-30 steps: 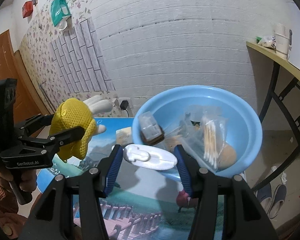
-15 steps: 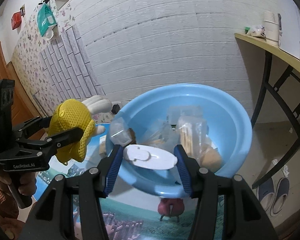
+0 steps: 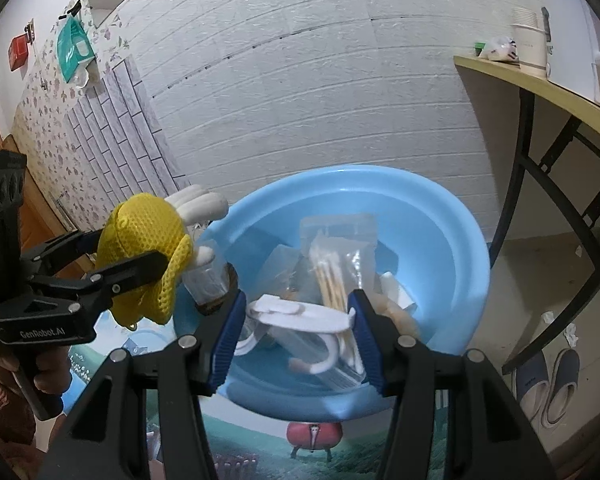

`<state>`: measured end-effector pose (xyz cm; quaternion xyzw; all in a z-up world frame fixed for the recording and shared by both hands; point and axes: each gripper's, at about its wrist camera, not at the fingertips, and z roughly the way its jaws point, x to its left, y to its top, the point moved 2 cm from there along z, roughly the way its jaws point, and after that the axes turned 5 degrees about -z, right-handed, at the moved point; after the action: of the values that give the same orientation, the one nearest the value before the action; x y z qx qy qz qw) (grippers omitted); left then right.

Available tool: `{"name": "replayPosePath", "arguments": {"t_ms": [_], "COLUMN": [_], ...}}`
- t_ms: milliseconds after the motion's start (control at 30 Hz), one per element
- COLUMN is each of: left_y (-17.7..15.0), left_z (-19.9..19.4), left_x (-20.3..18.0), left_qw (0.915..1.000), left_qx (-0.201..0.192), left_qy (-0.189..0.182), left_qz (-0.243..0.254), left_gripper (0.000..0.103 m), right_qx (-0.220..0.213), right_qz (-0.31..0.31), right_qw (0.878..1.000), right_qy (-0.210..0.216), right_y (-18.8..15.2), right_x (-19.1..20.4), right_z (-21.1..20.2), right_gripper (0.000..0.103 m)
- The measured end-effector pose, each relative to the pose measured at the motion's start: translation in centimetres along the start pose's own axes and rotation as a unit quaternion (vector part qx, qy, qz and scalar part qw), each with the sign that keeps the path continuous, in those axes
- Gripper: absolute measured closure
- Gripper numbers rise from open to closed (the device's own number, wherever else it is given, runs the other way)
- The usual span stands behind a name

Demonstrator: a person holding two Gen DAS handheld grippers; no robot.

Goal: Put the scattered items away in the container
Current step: 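Carry the yellow mesh bag and white hook toward the blue basin, then lower the yellow mesh bag and white hook into the basin and open both tools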

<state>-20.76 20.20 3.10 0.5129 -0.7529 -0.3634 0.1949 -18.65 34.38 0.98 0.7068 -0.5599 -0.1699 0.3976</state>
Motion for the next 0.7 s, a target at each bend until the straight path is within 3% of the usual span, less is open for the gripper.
{"name": "replayPosePath", "arguments": {"t_ms": [700], "left_y": [2.8], "left_z": [4.1], "left_x": [-3.8], "left_qw": [0.9987], "left_qx": [-0.001], "left_qy": [-0.039], "left_qz": [0.034], "left_gripper": [0.018], "right_qx": [0.009], "right_qz": [0.004], "right_qw": [0.999], "right_qy": [-0.041], "right_y": [0.5], "right_x": [-3.1], "right_z": [1.9], "right_gripper": [0.051]}}
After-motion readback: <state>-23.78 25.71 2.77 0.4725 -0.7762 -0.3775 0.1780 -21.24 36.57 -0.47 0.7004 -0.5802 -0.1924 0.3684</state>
